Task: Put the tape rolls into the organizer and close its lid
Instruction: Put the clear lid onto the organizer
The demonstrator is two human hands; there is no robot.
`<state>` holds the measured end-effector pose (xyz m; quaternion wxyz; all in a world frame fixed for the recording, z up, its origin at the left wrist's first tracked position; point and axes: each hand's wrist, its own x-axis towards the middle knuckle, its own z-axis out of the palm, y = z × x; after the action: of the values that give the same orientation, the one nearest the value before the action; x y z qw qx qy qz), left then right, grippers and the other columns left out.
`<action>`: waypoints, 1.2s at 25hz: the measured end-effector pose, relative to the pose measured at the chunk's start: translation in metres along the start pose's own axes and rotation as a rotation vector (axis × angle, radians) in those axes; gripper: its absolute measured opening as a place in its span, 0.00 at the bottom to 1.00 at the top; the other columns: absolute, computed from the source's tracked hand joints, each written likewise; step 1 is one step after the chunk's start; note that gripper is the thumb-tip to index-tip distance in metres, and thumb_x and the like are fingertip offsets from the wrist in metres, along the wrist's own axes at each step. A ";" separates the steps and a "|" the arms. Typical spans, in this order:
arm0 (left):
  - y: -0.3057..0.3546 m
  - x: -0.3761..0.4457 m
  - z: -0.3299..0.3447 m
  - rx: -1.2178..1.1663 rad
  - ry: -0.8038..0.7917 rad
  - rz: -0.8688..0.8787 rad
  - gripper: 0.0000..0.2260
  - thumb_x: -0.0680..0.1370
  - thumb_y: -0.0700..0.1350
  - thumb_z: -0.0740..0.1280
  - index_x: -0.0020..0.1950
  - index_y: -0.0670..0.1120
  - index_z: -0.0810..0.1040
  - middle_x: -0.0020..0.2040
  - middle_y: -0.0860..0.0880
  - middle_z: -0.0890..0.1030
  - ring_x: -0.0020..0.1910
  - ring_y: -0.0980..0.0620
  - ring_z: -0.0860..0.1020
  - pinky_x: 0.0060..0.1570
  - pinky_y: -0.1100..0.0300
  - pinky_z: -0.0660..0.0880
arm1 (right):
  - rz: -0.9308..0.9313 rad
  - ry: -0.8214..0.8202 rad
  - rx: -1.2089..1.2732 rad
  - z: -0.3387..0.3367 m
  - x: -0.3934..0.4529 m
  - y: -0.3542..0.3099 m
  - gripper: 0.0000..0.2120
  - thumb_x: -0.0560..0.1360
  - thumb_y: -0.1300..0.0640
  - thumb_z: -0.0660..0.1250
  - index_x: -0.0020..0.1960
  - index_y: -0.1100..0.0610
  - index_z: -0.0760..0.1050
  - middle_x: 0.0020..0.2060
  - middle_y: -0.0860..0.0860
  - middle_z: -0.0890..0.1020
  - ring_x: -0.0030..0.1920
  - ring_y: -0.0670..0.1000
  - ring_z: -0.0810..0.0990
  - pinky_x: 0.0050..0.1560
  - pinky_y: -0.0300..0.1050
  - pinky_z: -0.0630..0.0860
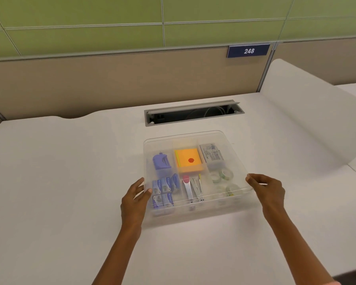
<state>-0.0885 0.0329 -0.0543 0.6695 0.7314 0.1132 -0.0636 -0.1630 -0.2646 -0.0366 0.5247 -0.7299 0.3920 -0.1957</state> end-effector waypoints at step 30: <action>0.033 0.062 0.041 0.611 0.053 0.510 0.20 0.75 0.47 0.64 0.66 0.46 0.68 0.71 0.43 0.66 0.69 0.46 0.65 0.64 0.53 0.65 | -0.489 -0.428 -0.551 0.041 0.076 -0.029 0.35 0.73 0.43 0.63 0.74 0.54 0.52 0.75 0.54 0.57 0.75 0.53 0.54 0.73 0.53 0.56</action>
<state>-0.0177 -0.0053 -0.0416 0.4122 0.9029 -0.0788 0.0929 -0.0772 -0.2947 -0.0343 0.3179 -0.9384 0.1272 -0.0462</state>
